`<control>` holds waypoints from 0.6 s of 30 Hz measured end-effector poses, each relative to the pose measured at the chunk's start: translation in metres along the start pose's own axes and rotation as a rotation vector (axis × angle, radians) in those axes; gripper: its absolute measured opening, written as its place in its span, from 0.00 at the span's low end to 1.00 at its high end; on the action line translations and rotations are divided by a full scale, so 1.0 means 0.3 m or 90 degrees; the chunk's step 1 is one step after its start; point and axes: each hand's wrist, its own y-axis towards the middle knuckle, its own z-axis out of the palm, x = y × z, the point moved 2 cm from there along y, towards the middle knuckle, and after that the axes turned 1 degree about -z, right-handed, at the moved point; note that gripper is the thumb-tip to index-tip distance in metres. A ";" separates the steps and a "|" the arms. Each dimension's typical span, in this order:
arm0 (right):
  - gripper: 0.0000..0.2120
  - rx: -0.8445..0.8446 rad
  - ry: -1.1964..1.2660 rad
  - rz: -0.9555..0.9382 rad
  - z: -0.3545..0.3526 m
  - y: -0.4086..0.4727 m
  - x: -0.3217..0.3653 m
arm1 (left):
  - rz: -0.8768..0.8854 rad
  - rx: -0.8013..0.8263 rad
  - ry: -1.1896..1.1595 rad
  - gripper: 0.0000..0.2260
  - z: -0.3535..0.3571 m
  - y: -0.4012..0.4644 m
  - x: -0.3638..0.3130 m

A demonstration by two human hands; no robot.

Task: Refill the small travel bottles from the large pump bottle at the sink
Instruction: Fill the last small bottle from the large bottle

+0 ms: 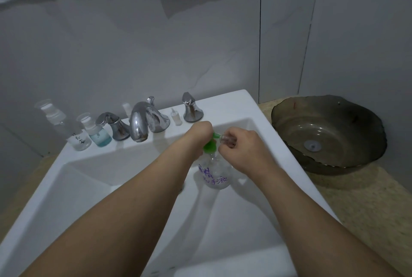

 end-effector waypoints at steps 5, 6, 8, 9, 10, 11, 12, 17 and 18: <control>0.08 -0.001 0.015 -0.004 0.000 0.000 0.004 | -0.029 0.045 0.039 0.09 -0.031 -0.035 0.001; 0.07 0.000 0.015 -0.004 0.000 0.000 0.004 | -0.031 0.040 0.046 0.09 -0.027 -0.029 0.000; 0.05 -0.003 0.016 -0.006 0.002 0.002 0.001 | -0.016 0.026 0.052 0.10 -0.018 -0.018 -0.003; 0.04 -0.007 0.013 -0.004 0.003 0.002 -0.001 | 0.012 0.011 0.066 0.11 -0.008 0.002 -0.002; 0.04 -0.011 0.009 -0.001 0.002 0.004 -0.001 | 0.036 -0.006 0.065 0.13 0.000 0.017 -0.003; 0.04 -0.011 0.003 0.004 0.004 0.005 -0.005 | 0.044 -0.015 0.055 0.15 0.011 0.025 0.003; 0.04 -0.009 -0.003 0.009 0.006 0.005 -0.005 | 0.047 -0.023 0.048 0.16 0.015 0.029 0.009; 0.04 0.003 -0.017 0.036 0.014 0.007 -0.013 | 0.091 -0.076 0.212 0.13 0.018 0.024 0.008; 0.04 0.005 -0.014 0.040 0.014 0.009 -0.016 | 0.097 -0.071 0.236 0.12 0.019 0.021 0.007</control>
